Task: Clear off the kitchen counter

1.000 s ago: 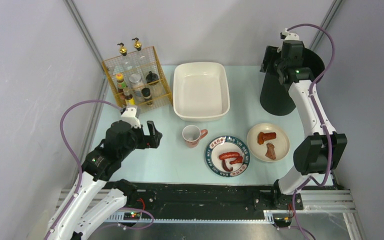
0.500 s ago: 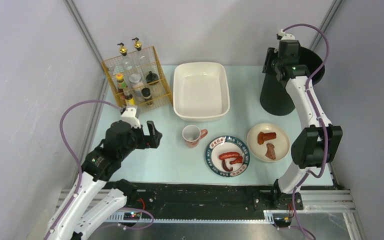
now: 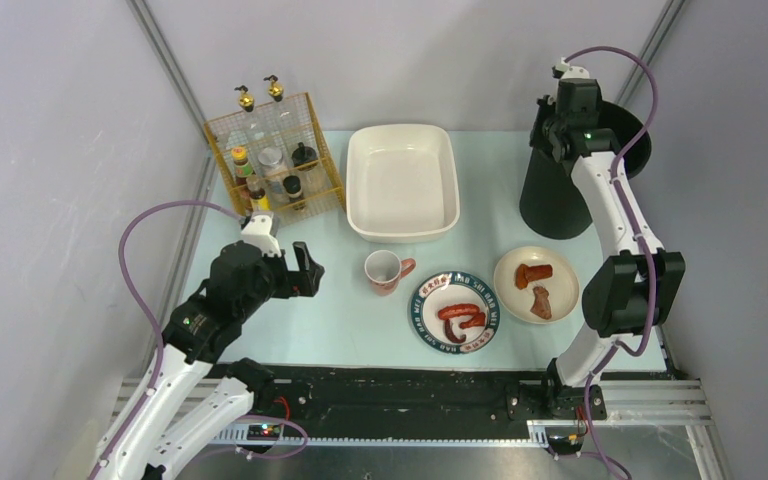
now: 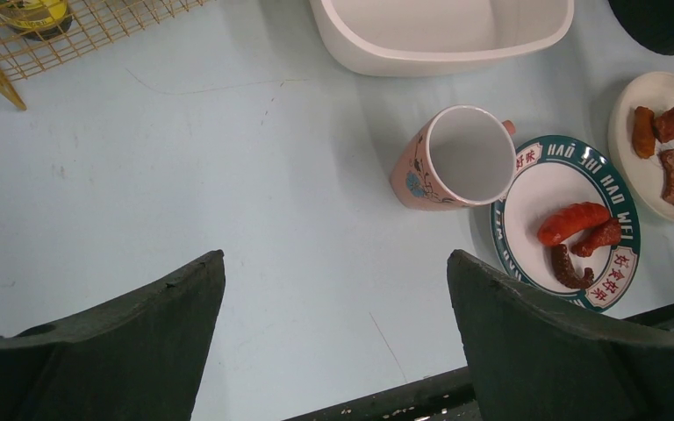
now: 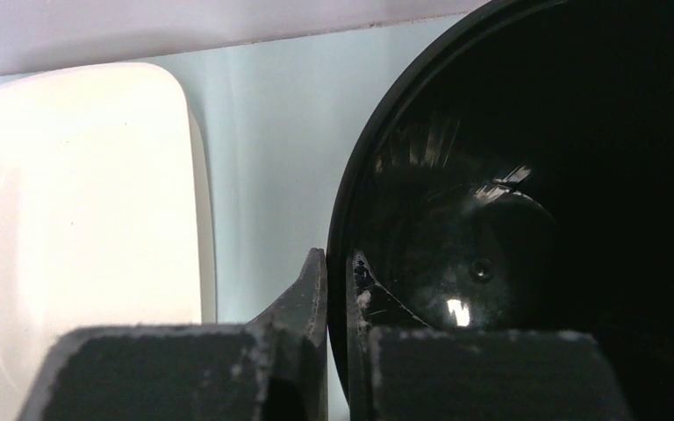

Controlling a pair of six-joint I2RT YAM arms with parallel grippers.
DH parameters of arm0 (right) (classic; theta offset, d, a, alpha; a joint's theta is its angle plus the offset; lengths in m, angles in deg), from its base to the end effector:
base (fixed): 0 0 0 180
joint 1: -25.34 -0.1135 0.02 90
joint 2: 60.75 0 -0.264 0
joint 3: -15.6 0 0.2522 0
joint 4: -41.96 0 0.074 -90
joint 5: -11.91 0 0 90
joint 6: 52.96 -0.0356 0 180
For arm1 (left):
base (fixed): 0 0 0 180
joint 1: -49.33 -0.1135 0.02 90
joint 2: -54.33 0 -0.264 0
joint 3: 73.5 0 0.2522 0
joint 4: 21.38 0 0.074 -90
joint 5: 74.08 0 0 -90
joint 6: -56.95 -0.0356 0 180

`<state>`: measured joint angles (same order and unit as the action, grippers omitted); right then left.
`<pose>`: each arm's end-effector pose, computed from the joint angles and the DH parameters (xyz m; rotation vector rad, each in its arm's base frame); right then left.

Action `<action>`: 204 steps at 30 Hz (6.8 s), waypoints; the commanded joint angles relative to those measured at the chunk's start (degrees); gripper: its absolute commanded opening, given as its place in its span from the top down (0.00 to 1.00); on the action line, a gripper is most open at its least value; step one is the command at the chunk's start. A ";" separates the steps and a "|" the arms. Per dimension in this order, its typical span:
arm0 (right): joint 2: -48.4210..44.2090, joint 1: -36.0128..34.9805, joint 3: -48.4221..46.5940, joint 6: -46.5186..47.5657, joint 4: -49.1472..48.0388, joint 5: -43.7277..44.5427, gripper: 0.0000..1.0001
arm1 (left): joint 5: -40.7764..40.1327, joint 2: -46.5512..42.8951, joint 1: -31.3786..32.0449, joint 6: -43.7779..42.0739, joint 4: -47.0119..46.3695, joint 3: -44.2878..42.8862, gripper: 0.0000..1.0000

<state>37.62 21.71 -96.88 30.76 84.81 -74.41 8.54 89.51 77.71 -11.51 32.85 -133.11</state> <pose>0.3984 0.0230 0.3835 0.0873 2.0697 0.0396 0.1154 -0.0571 0.3156 0.0471 2.1099 -0.3926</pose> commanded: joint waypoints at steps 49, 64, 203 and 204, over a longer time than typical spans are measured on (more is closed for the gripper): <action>-4.98 -16.85 -5.37 -4.51 -1.94 3.01 0.27 | -0.67 -0.58 0.18 0.08 -0.41 -0.03 0.00; -28.85 -2.02 14.81 -17.31 7.49 1.11 0.01 | 0.19 -0.99 0.18 -0.04 -0.47 -0.06 0.01; -73.54 -28.99 69.43 -55.65 3.51 -3.03 1.00 | -0.88 1.60 0.17 0.16 -0.08 0.08 0.02; -74.09 -28.86 68.94 -55.30 3.39 -4.42 1.00 | -0.95 1.58 0.18 0.16 -0.16 0.10 0.02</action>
<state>-34.22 -7.43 -23.27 -24.80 92.26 -76.25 8.54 91.35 77.71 -11.54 32.93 -133.11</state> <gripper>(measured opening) 0.036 0.985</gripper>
